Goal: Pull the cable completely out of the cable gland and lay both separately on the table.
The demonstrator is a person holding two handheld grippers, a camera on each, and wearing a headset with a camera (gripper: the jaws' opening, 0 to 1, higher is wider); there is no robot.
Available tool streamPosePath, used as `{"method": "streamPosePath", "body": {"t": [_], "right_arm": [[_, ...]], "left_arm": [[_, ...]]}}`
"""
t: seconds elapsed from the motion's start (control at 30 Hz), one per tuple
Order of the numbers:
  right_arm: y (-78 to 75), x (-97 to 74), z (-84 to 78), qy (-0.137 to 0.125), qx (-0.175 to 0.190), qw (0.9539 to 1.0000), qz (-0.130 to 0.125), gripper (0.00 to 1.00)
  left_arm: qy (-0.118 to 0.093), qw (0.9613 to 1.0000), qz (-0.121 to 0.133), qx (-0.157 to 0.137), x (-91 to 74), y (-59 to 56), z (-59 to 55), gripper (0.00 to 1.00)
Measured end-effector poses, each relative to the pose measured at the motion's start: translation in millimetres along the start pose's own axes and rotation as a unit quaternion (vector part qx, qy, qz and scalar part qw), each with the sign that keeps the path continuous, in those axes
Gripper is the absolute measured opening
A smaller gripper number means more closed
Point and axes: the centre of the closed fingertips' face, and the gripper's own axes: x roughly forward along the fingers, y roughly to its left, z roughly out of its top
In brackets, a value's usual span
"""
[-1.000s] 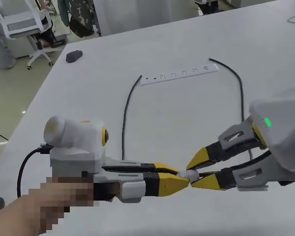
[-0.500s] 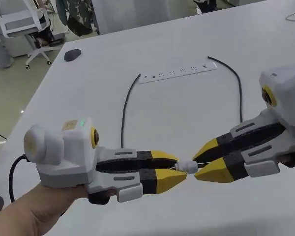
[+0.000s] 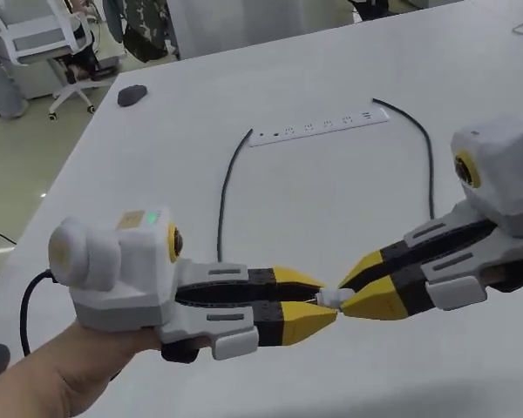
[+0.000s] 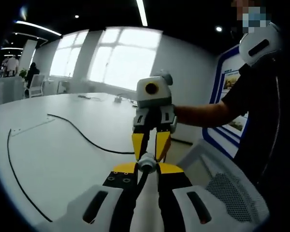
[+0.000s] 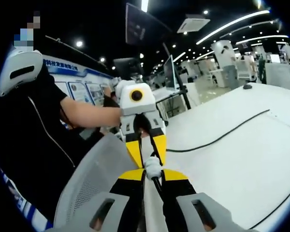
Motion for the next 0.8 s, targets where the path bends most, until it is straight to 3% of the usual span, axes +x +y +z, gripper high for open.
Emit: {"method": "streamPosePath", "body": {"t": [0.1,0.17,0.23,0.27,0.37,0.47,0.53,0.6,0.67,0.73,0.8], "right_arm": [[1.6,-0.7,0.5,0.0,-0.022,0.9998,-0.002,0.07],[-0.5,-0.1,0.1,0.008,-0.068,0.9974,-0.019,0.07],[0.4,0.6,0.8,0.016,-0.147,0.9885,-0.034,0.07],[-0.2,0.6,2.0,0.018,-0.191,0.9803,-0.047,0.07],[1.8,0.4,2.8,0.022,-0.272,0.9599,-0.063,0.07],[1.8,0.9,-0.9,0.029,-0.292,0.9536,-0.068,0.07],[0.4,0.5,-1.9,0.031,-0.286,0.9551,-0.071,0.07],[-3.0,-1.9,-4.0,0.036,-0.247,0.9654,-0.075,0.08],[-7.9,-5.6,-8.0,0.049,-0.227,0.9696,-0.078,0.11],[-12.0,-8.7,-10.2,0.054,-0.236,0.9667,-0.084,0.16],[-12.7,-10.8,-13.3,0.062,-0.239,0.9657,-0.082,0.07]], "left_arm": [[-0.001,1.0,-0.002,0.0,0.6,-0.7,0.8,0.15],[0.001,1.0,0.002,-0.008,1.4,3.0,-0.1,0.15],[-0.003,0.9966,0.003,-0.082,2.0,4.7,-0.6,0.15],[-0.005,0.994,0.008,-0.109,1.7,7.3,-0.7,0.15],[-0.01,0.9947,0.005,-0.102,0.8,9.2,0.2,0.15],[-0.007,0.9931,0.003,-0.117,2.0,7.2,-1.1,0.15],[-0.006,0.9935,0.003,-0.114,3.0,7.3,-2.0,0.15],[-0.002,0.9954,0.007,-0.095,4.9,6.8,-2.9,0.15],[0.004,0.9963,0.014,-0.085,3.3,9.8,-5.1,0.15],[0.012,0.995,0.016,-0.098,0.0,12.9,-8.6,0.15],[0.015,0.9948,0.016,-0.099,-1.1,13.6,-9.8,0.15]]}}
